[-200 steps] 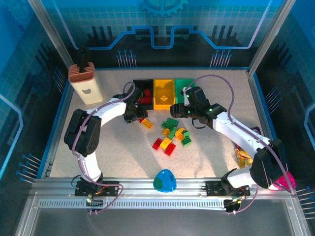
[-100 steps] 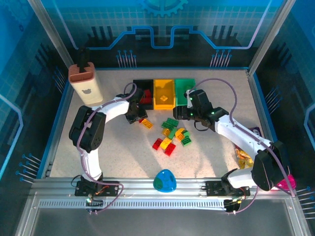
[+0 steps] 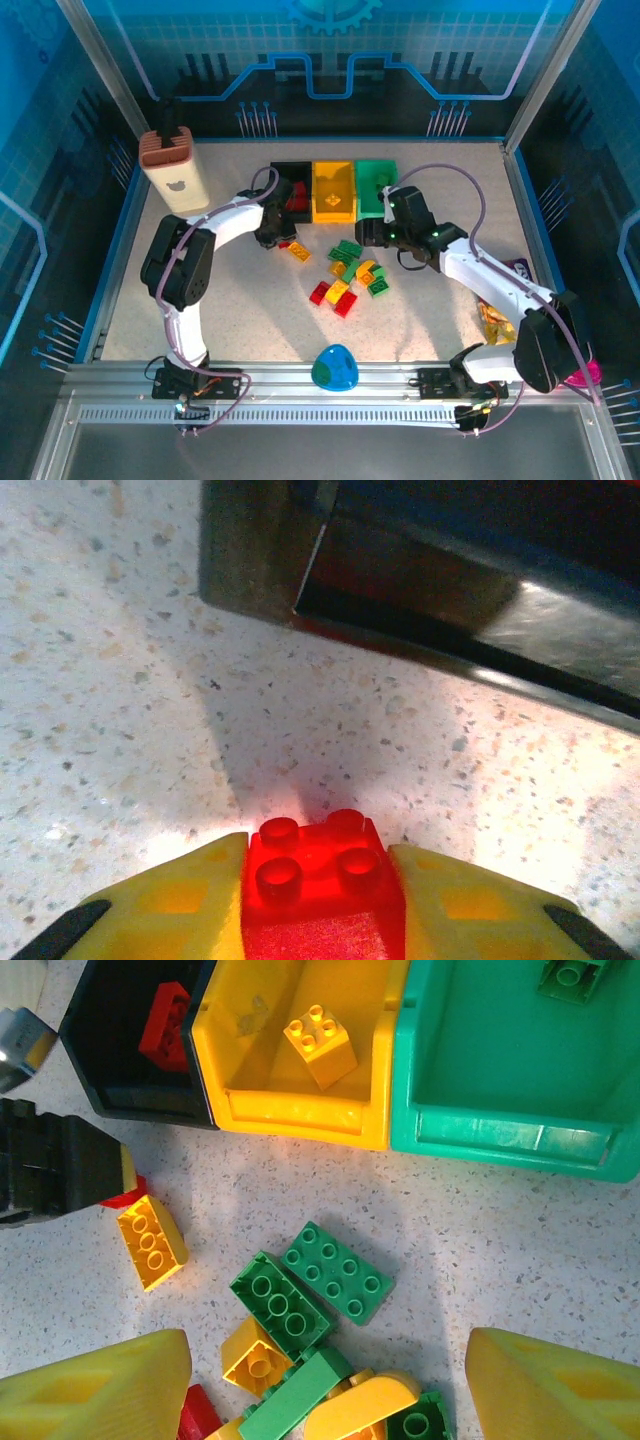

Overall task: Sort the legos into containers by color
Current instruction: Pick up the lego from the center of the table, then place the lego in the container.

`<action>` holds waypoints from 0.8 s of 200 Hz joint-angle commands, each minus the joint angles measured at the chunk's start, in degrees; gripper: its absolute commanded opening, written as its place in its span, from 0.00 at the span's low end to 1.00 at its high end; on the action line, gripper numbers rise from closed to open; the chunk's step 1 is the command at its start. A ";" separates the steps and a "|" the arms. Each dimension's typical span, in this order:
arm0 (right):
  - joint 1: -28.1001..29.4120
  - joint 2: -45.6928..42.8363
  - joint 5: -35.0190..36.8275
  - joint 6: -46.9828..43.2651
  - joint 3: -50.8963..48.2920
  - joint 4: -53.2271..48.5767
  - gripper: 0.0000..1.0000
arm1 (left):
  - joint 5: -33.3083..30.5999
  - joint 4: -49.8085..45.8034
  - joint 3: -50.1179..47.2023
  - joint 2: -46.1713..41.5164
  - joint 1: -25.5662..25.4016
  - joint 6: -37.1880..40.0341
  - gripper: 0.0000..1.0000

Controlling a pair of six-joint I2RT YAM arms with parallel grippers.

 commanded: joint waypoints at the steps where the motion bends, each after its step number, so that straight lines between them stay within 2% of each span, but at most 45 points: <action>1: -0.71 -2.35 -0.41 1.33 -1.91 0.98 0.73 | -1.69 -2.95 3.75 -5.35 -0.34 1.28 0.33; 35: -0.72 -4.87 -0.69 2.22 -6.00 0.64 0.73 | -1.71 -5.49 12.28 -3.79 0.10 3.89 0.33; 104: -0.52 -14.26 0.48 2.92 -14.57 -3.83 0.74 | -1.10 -11.08 35.37 10.51 1.83 8.00 0.36; 111: -0.56 -15.05 0.64 2.96 -14.88 -4.43 0.75 | -0.90 -11.81 37.96 11.87 2.09 8.21 0.40; 115: -0.56 -15.43 0.58 3.06 -14.98 -4.69 0.75 | -0.61 -12.47 39.43 12.65 2.20 8.36 0.46; 124: -0.56 -16.09 0.47 3.10 -15.11 -5.50 0.75 | 0.34 -14.08 42.76 13.92 2.30 9.13 0.76; 129: -0.49 -16.40 0.32 3.18 -15.08 -5.88 0.75 | 0.49 -14.65 43.99 13.89 2.16 9.54 0.85; 139: -0.17 -16.97 0.07 3.29 -15.19 -6.68 0.76 | -0.49 -13.90 43.94 12.15 1.54 10.54 0.90; 160: 1.02 -17.54 0.03 3.47 -15.75 -7.28 0.76 | -2.30 -9.91 38.81 5.52 -0.21 12.66 0.91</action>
